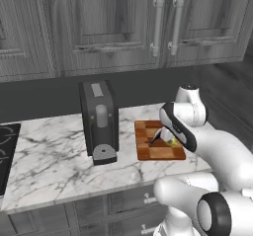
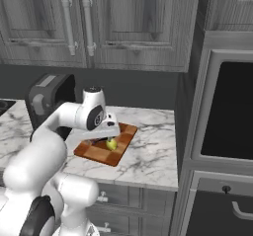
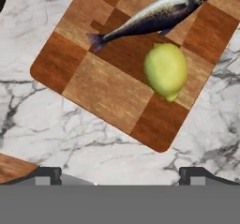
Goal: Retrieve a lemon from the fridge and place it on the cutting board with the fish.
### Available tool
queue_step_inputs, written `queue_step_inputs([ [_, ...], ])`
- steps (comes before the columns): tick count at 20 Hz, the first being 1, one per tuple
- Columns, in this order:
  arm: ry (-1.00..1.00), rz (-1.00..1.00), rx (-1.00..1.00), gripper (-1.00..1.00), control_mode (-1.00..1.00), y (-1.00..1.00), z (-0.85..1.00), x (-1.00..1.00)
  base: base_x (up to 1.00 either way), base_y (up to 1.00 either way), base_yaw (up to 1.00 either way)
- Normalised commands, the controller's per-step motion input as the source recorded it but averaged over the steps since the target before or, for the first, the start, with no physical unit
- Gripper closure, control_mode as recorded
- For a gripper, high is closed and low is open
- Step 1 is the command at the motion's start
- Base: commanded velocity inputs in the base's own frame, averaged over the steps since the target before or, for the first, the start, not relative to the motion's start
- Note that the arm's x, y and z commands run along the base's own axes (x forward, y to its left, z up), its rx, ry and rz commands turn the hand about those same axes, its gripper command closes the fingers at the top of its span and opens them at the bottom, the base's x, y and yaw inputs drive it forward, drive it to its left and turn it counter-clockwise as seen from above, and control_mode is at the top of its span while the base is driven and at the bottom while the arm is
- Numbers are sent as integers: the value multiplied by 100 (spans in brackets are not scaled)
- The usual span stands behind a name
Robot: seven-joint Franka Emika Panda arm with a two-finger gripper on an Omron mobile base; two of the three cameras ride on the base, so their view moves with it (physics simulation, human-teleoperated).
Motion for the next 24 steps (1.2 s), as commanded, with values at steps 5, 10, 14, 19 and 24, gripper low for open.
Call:
queue_step_inputs([
  [5, 6, -21, 0, -100, -100, 5, 48, -33, 0, 0, 0],
  [10, 17, -49, 1, -100, -100, 0, 17, -10, 0, 0, 0],
  [14, 9, -58, 7, -100, -100, 25, 0, -26, 0, 0, 0],
  [19, 1, -23, 6, -100, -100, 62, 1, -34, 0, 0, 0],
  [24, 0, 6, 1, -100, -100, 45, 1, -40, 0, 0, 0],
])
